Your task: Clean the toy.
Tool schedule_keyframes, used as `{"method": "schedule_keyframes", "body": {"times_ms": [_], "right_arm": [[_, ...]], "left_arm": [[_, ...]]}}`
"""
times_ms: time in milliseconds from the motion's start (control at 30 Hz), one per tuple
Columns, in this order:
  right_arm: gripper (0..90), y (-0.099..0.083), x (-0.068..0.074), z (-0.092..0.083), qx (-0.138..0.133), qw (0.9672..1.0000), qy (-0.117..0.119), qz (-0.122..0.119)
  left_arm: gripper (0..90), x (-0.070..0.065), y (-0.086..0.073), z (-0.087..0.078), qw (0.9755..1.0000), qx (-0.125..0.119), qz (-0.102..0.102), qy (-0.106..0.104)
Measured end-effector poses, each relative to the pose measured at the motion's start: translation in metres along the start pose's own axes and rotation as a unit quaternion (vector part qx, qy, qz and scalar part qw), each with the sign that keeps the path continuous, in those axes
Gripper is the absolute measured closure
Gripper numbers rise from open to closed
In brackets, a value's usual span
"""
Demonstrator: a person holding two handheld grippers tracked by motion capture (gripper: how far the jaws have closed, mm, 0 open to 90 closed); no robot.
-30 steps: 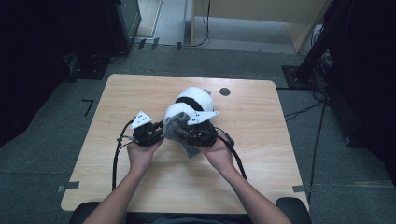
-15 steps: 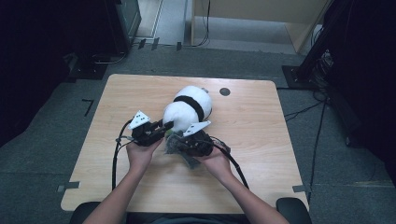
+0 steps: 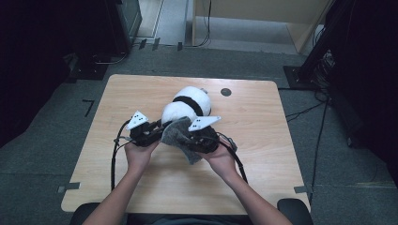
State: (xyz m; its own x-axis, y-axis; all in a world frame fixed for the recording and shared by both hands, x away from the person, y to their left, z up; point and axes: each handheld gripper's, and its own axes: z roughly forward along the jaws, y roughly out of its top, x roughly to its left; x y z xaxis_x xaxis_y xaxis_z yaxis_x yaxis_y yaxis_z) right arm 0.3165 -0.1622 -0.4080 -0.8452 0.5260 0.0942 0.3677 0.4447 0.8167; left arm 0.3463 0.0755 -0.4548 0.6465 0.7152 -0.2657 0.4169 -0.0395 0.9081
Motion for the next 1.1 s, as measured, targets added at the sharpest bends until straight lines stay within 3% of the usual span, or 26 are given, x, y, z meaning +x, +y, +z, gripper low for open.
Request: {"method": "schedule_keyframes", "body": {"times_ms": [167,300,500,700,933,1100], "right_arm": [[80.1,0.009,-0.008,-0.012,-0.035,0.9992,-0.021,0.006],[80.0,0.011,-0.010,-0.006,-0.040,0.9988,-0.026,0.008],[79.8,0.004,-0.007,0.015,-0.015,0.9996,-0.024,0.000],[79.9,-0.007,-0.005,0.025,-0.004,0.9998,-0.017,-0.007],[80.0,-0.023,-0.006,0.033,0.023,0.9997,-0.008,-0.009],[80.0,-0.038,-0.009,0.041,0.068,0.9976,-0.005,-0.012]], "left_arm": [[70.4,-0.003,-0.001,0.000,1.0000,0.006,0.004,0.000],[70.3,-0.007,-0.002,0.002,0.9999,0.014,0.007,-0.003],[70.4,-0.010,-0.004,0.003,0.9997,0.023,0.003,-0.003],[70.3,-0.007,-0.005,0.003,0.9995,0.025,-0.016,-0.008],[70.1,-0.007,-0.005,0.004,0.9994,0.028,-0.016,-0.010],[69.8,-0.007,-0.003,0.003,0.9994,0.030,-0.010,-0.010]]}}
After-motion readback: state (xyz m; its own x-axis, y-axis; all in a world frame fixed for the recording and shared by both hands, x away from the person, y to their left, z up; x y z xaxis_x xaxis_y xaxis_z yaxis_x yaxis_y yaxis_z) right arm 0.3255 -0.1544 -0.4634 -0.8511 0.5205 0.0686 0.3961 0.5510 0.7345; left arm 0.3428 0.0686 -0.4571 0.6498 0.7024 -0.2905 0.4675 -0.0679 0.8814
